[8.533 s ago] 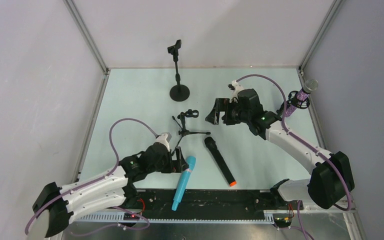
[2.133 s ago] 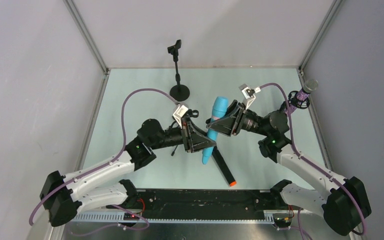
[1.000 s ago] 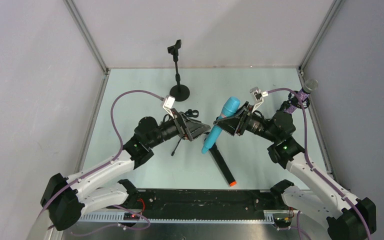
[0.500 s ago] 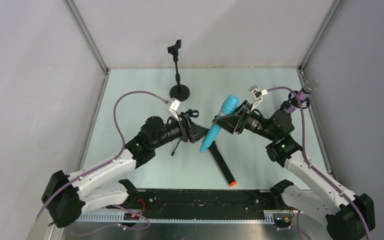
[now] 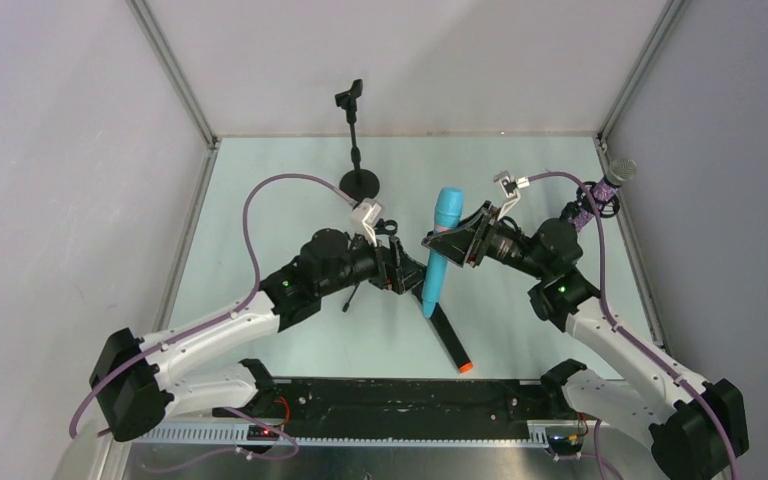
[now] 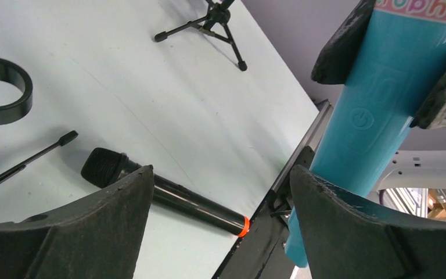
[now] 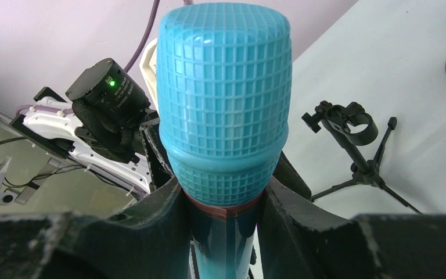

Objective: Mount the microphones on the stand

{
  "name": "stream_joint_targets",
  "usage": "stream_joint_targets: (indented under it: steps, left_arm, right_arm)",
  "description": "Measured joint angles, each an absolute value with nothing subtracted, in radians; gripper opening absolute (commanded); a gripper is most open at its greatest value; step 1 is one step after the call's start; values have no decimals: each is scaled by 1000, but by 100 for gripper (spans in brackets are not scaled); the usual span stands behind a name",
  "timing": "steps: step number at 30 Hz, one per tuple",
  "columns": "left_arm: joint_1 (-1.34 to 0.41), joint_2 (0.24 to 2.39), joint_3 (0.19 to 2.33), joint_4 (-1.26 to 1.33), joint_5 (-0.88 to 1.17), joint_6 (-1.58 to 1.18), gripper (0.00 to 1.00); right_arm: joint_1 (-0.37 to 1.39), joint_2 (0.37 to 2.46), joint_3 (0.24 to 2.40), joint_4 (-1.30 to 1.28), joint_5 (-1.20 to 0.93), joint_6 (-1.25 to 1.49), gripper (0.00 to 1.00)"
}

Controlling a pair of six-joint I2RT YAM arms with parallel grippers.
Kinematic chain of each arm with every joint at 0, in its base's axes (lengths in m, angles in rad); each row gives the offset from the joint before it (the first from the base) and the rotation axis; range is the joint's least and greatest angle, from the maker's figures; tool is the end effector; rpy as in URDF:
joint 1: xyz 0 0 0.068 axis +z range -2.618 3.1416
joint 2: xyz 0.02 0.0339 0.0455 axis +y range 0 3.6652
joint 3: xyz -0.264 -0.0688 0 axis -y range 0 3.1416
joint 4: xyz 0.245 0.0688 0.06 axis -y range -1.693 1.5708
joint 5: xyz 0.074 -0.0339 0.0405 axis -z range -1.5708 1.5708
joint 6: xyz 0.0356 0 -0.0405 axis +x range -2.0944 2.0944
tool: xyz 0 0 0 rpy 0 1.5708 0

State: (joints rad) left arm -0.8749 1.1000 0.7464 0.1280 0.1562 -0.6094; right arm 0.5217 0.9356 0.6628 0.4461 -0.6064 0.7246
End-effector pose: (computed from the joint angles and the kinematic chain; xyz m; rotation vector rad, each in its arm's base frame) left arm 0.1607 -0.2010 0.2958 0.3801 1.9244 -1.1668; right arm 0.1782 0.1258 0.3356 -0.4029 1.5457 1.4201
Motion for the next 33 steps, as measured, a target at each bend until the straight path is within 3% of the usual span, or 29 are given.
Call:
stream_joint_targets:
  steps: [8,33]
  left_arm:
    - [-876,1088,746,64,91,-582,99]
    - [-876,818,786,-149,-364,-442,100]
  right_arm:
    - [522,942,663,443,-608,725,0]
    - [496,939,663,347,-610,680,0]
